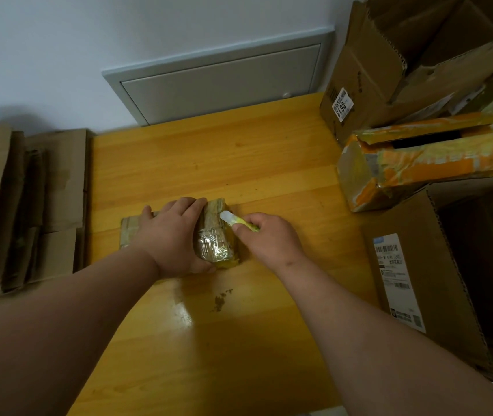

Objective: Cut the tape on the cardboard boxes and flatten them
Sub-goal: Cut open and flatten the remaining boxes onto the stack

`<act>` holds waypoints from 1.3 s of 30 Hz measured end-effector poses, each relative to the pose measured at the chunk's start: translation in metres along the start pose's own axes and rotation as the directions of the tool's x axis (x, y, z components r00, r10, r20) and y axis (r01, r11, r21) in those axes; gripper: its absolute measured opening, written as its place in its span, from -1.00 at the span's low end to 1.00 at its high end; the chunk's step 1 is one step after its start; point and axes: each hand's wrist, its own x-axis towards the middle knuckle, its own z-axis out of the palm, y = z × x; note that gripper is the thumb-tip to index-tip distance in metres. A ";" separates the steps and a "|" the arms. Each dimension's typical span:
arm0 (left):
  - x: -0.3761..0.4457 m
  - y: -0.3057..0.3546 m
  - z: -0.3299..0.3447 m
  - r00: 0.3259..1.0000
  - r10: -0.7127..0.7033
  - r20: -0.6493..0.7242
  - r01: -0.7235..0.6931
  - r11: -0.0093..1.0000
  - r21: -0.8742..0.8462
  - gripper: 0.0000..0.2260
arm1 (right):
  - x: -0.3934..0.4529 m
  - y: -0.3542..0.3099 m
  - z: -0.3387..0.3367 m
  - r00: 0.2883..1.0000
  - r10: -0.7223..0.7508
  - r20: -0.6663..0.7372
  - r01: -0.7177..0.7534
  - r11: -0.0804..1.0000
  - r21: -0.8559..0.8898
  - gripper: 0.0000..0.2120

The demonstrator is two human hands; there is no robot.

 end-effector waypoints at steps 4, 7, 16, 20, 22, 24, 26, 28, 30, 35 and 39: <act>0.001 -0.001 -0.001 1.000 0.000 0.008 0.000 1.000 0.006 0.18 | -0.006 0.003 -0.006 0.997 -0.032 0.074 0.041 0.992 -0.123 -0.75; 0.001 -0.001 -0.002 1.000 0.003 0.005 -0.003 1.000 0.013 0.17 | -0.012 0.009 -0.006 0.994 -0.016 0.106 0.023 0.998 -0.065 -0.78; 0.002 -0.003 -0.003 0.999 0.001 0.049 -0.003 0.999 0.041 0.24 | -0.022 0.022 -0.002 0.995 0.007 0.095 -0.011 0.999 0.042 -0.75; -0.001 -0.018 -0.008 0.993 0.055 0.107 -0.054 0.998 -0.008 0.31 | -0.020 0.021 -0.004 0.994 0.022 0.106 -0.026 0.999 0.038 -0.77; -0.005 -0.032 -0.012 0.992 0.029 0.120 -0.023 0.998 -0.051 0.29 | -0.019 0.019 -0.006 0.994 0.037 0.102 -0.040 0.999 0.023 -0.77; -0.010 -0.041 -0.014 0.988 -0.033 0.153 0.040 0.998 -0.048 0.24 | -0.016 0.013 -0.006 0.997 0.049 0.052 -0.049 0.999 -0.001 -0.78; -0.015 -0.045 -0.012 0.977 -0.123 0.174 0.136 0.989 -0.061 0.22 | -0.010 0.005 -0.006 0.996 0.060 -0.065 -0.063 0.997 -0.049 -0.79; -0.018 -0.042 -0.008 0.960 -0.243 0.138 0.261 0.955 -0.141 0.25 | -0.005 -0.001 -0.008 0.977 0.094 -0.189 -0.103 0.994 -0.041 -0.75; -0.020 -0.038 -0.003 0.933 -0.351 0.076 0.359 0.910 -0.205 0.28 | -0.003 -0.007 -0.007 0.975 0.117 -0.187 -0.114 0.993 0.025 -0.77; -0.018 -0.025 0.006 0.902 -0.429 0.043 0.420 0.851 -0.315 0.21 | -0.004 -0.030 0.010 0.997 0.078 -0.014 -0.076 0.991 0.109 -0.83; -0.015 -0.023 0.001 0.936 -0.345 0.065 0.343 0.858 -0.382 0.19 | -0.004 -0.043 0.021 0.997 0.061 0.048 -0.064 0.996 0.055 -0.85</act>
